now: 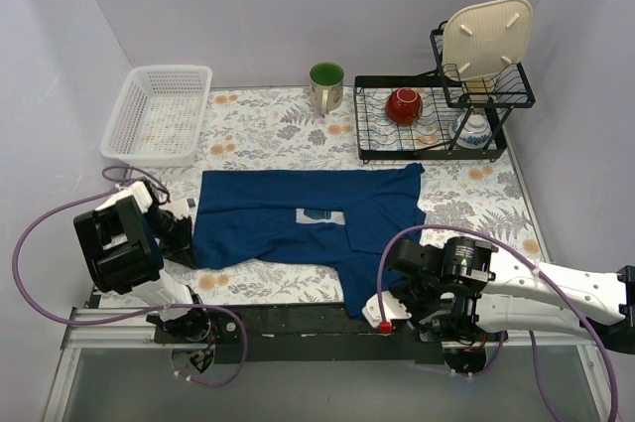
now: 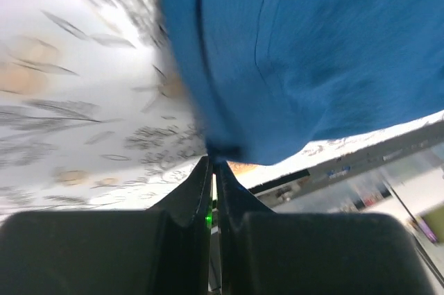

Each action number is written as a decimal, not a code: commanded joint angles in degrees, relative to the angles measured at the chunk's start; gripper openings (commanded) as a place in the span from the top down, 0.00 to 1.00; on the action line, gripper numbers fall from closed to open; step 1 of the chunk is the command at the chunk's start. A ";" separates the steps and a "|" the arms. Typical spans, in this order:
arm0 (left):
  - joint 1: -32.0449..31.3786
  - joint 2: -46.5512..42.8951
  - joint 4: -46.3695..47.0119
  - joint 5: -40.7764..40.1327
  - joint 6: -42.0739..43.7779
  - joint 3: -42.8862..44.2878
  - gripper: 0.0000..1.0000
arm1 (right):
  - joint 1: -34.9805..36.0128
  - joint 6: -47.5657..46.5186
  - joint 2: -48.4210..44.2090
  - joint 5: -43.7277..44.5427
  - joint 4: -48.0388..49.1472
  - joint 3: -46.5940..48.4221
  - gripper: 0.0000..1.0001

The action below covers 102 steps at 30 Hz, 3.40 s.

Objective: Roll the t-shirts
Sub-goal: Fold the T-shirt at the center of the board.

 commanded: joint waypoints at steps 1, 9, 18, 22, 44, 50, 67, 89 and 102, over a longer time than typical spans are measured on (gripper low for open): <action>0.03 -3.39 0.35 1.79 1.62 6.53 1.00 | -1.42 -0.78 -0.78 1.35 -5.20 4.63 0.99; 0.03 -2.69 -3.17 1.35 5.40 11.02 1.00 | -5.80 -1.04 -2.63 3.46 -10.74 8.67 0.99; 0.03 -2.43 -4.84 3.46 5.84 12.78 1.00 | -16.00 -0.52 -3.24 5.22 -10.83 12.80 0.99; 0.12 -3.30 -5.20 3.20 6.45 11.64 1.00 | -19.69 -0.34 -3.68 4.87 -10.83 14.12 0.99; 2.57 -5.86 -13.46 -8.57 2.32 9.18 0.78 | -23.92 0.28 -3.86 1.88 -10.04 14.30 0.99; 3.02 -2.79 -15.91 -0.33 2.07 11.81 0.56 | -23.92 -0.08 -4.56 1.01 -9.42 12.46 0.99; -5.41 -2.95 2.97 -5.23 -5.85 -0.92 0.56 | -23.92 -0.69 -3.07 -0.67 -7.14 10.87 0.99; -6.74 -4.54 3.06 -11.83 0.30 3.29 1.00 | -23.92 1.33 -5.79 4.77 -10.83 12.55 0.99; -6.82 -3.13 0.78 -6.74 0.83 9.26 1.00 | -24.79 0.89 -5.00 15.32 -7.67 16.76 0.99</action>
